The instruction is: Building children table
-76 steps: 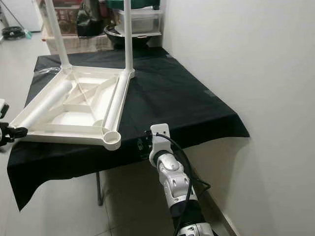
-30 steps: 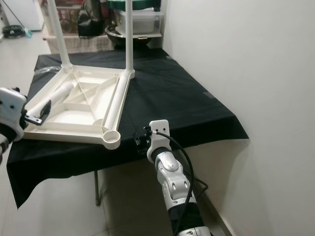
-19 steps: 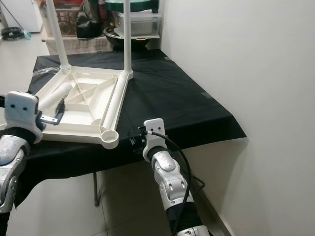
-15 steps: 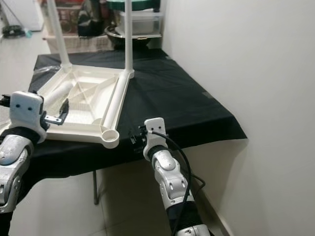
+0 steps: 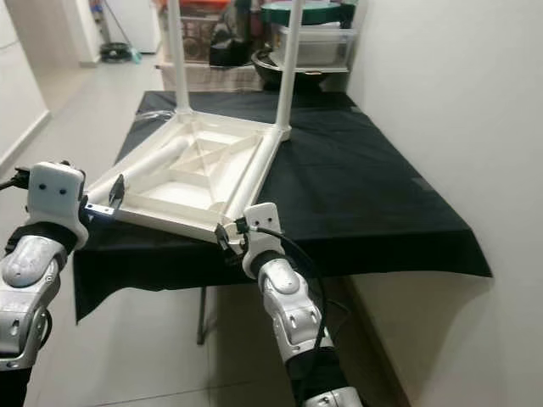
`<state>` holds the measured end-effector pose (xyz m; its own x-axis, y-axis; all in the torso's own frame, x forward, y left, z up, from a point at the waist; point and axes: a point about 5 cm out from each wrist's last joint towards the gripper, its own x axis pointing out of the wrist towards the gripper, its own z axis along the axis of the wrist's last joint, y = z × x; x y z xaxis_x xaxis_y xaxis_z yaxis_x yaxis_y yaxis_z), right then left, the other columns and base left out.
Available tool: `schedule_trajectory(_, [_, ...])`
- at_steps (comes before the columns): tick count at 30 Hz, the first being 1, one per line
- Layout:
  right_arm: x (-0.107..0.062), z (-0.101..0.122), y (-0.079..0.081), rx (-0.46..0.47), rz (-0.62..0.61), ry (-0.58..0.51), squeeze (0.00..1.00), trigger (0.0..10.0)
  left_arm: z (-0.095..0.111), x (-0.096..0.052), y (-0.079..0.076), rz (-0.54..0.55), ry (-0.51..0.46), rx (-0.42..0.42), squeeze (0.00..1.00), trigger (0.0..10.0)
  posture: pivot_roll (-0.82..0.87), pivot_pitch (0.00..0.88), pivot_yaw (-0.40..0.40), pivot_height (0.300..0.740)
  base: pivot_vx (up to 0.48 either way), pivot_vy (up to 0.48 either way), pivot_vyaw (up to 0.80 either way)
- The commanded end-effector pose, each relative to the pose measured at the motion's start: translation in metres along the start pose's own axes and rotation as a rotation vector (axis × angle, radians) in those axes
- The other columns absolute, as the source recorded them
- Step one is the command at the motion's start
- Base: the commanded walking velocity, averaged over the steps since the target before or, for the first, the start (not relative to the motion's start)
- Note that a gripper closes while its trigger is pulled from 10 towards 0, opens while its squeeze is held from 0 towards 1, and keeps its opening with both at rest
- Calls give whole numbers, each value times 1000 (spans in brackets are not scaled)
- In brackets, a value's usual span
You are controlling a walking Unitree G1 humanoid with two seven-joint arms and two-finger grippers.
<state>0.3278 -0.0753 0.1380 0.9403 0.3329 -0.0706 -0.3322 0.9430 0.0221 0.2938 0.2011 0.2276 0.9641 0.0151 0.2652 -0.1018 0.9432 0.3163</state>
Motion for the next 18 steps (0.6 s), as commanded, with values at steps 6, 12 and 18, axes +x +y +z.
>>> schedule_trajectory(6, [0,0,-3,8,-15,-5,0,10000,-6,-1,-5,-10,25,1,0,10000,62,0,-64,740,58,0,0])
schedule_trajectory(12, [0,1,-4,3,-20,-12,0,10000,-9,-3,-10,-15,40,0,0,10000,59,0,-62,740,480,0,0])
schedule_trajectory(18, [0,2,-5,0,-24,-17,0,10000,-11,-3,-13,-20,46,-1,0,10000,57,0,-62,740,480,0,0])
